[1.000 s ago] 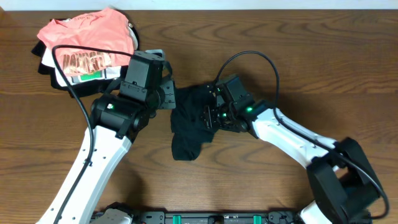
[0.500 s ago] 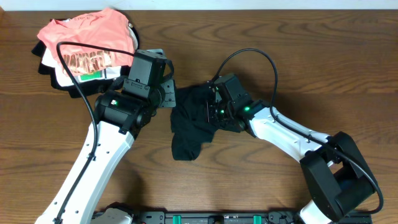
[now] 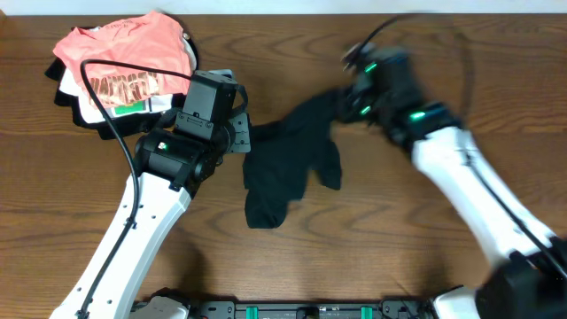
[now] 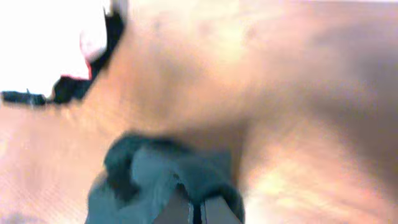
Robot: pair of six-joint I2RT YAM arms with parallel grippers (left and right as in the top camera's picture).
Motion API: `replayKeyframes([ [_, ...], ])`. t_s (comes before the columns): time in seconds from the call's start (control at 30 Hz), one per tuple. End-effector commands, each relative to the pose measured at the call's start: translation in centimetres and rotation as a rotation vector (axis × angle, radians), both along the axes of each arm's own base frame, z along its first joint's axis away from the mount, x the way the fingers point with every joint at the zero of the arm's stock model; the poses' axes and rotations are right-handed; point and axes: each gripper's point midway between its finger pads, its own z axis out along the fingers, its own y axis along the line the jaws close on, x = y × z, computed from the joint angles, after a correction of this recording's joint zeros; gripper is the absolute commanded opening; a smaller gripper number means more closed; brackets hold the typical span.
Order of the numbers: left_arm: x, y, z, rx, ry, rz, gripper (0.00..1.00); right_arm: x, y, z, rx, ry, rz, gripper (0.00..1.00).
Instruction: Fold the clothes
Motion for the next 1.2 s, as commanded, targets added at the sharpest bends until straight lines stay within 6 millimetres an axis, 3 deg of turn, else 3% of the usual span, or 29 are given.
replayKeyframes([
  [0.0,0.1,-0.5,0.2,-0.026,0.006,-0.017,0.06,0.9,-3.6,4.2,-0.071,-0.114,-0.008,0.01],
  [0.2,-0.6,-1.9,-0.1,-0.089,0.038,-0.073,0.06,1.1,-8.4,3.8,-0.121,-0.079,-0.081,0.01],
  [0.27,-0.9,-2.5,-0.5,-0.111,0.058,-0.093,0.07,1.2,-9.1,3.7,-0.127,-0.075,-0.091,0.01],
  [0.4,-1.8,-4.1,-2.2,-0.117,0.115,-0.146,0.07,1.4,-9.4,3.8,-0.126,-0.081,-0.099,0.01],
  [0.7,-4.4,-10.1,-7.6,-0.035,0.265,-0.340,0.06,1.5,-9.4,3.9,-0.125,-0.086,-0.101,0.01],
  [0.87,-5.5,-12.7,-9.6,-0.016,0.302,-0.400,0.07,1.7,-10.0,4.0,-0.124,-0.090,-0.115,0.01],
  [1.17,-5.0,-16.9,-11.8,-0.116,0.322,-0.293,0.06,1.9,-11.5,4.0,-0.124,-0.084,-0.152,0.01],
])
